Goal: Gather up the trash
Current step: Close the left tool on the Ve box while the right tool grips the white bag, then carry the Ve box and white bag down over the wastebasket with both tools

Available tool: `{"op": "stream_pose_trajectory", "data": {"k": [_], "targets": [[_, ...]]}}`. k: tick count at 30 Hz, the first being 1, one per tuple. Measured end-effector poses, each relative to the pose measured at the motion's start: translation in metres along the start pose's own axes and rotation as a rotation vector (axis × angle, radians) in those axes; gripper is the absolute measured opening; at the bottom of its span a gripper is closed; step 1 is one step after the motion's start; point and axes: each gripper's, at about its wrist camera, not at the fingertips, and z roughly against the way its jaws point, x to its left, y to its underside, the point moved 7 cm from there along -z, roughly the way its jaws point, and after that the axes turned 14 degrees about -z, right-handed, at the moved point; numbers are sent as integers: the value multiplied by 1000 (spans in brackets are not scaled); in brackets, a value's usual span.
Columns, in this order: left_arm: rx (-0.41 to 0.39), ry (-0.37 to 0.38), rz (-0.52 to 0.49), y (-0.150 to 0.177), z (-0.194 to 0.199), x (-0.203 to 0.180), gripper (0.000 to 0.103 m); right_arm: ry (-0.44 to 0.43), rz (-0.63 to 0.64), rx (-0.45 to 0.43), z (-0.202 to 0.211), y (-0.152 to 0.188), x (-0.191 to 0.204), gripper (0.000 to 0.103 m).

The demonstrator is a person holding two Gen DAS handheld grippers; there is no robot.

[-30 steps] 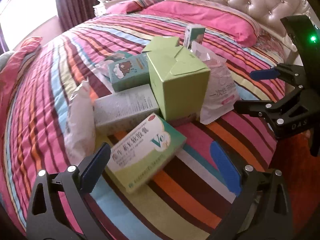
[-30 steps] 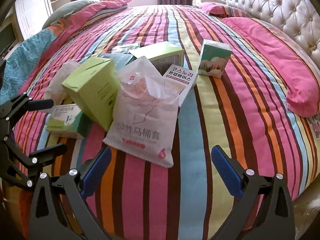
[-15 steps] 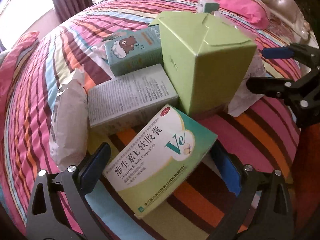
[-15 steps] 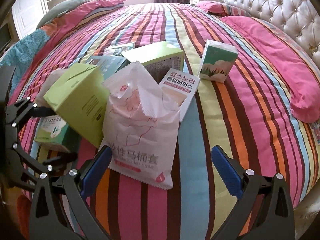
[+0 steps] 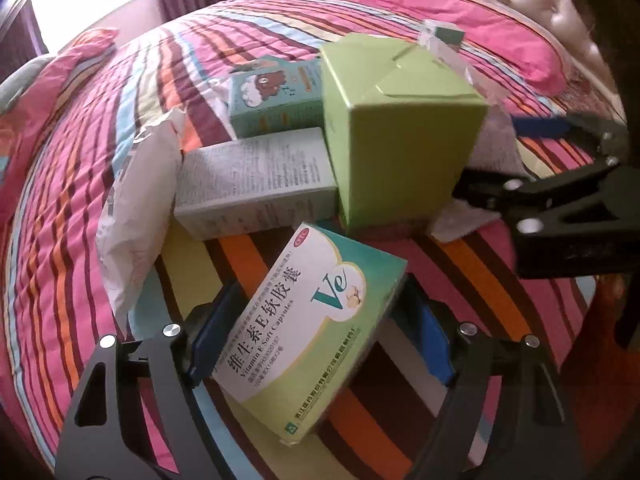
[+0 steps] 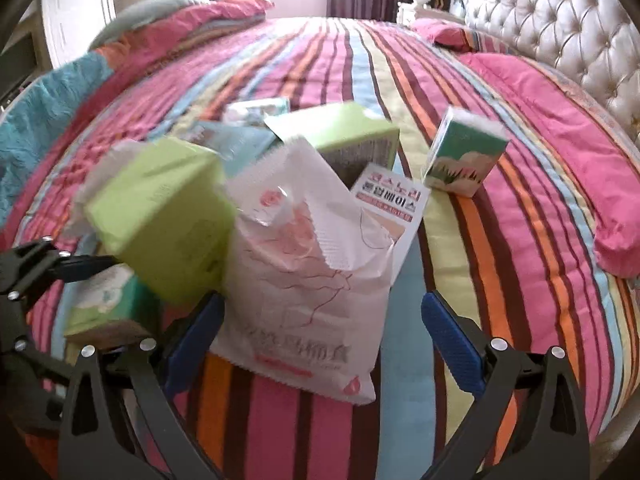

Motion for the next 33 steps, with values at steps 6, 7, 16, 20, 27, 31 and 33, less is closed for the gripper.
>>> {"op": "stream_pose_trajectory", "data": {"k": [6,7,16,20,27,31,33], "targets": [[-55,16,121,2,13,4,64,-73,-27,15,18,8,1,52],[-64,29,140,4,16,4,62,-81,-29,13,22,9,-1,52],[-118,87,236,21,40,-3,58,-122,-45,-5,53,22,-7,50],[-141,105,260,24,50,-6,58,-122,-57,-8,58,26,-10,50],[-167,104,262,26,65,-13,58,-145,-88,-15,76,35,-15,50],[-211,120,257,30,94,-23,58,-187,-70,-11,98,50,-10,50],[-231,120,236,36,111,-32,58,-205,-47,5,113,69,-7,50]]}}
